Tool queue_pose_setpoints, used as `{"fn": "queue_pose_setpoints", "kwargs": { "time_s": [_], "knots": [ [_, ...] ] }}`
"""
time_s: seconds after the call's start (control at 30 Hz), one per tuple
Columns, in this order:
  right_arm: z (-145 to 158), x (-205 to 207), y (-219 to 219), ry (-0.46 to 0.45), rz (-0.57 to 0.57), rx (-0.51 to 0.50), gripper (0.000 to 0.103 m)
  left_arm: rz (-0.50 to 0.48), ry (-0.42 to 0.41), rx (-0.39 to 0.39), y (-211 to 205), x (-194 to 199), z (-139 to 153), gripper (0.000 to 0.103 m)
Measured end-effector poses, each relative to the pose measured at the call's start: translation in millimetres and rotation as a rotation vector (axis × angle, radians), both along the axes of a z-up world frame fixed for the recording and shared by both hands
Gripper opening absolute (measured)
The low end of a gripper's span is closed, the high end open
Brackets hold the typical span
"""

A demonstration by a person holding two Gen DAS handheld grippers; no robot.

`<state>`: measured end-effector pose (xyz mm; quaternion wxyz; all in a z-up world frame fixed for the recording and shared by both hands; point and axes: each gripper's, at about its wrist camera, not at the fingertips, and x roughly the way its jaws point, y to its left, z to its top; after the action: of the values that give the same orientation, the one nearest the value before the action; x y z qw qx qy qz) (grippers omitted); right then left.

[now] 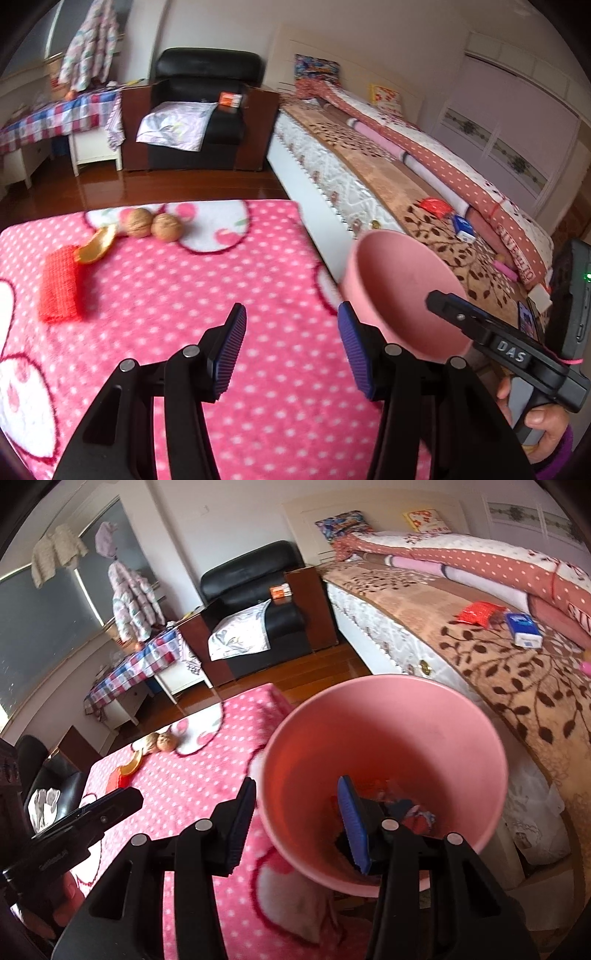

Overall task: Collect trash
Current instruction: 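Move both tools back over the red mesh pad and orange peel, then grasp the red mesh pad with the left tool while the right tool grasps the orange peel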

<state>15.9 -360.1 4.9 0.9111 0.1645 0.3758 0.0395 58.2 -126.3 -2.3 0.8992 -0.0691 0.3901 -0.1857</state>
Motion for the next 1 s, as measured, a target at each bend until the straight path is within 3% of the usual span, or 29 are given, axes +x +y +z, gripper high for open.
{"fn": "queue_pose_setpoints", "kwargs": {
  "time_s": [0.37, 0.67, 0.97, 1.0],
  "knots": [
    [3, 11, 55, 0.001, 0.109, -0.022, 0.047, 0.219, -0.010, 0.024, 94, -2, -9, 0.051],
    [-1, 19, 97, 0.019, 0.191, -0.062, 0.047, 0.442, 0.010, 0.050, 169, 18, -29, 0.051],
    [-1, 39, 146, 0.035, 0.295, -0.059, 0.047, 0.537, 0.080, 0.056, 200, 39, -65, 0.050],
    [0, 42, 153, 0.033, 0.312, -0.064, 0.047, 0.535, 0.086, 0.046, 201, 40, -67, 0.047]
  ]
}}
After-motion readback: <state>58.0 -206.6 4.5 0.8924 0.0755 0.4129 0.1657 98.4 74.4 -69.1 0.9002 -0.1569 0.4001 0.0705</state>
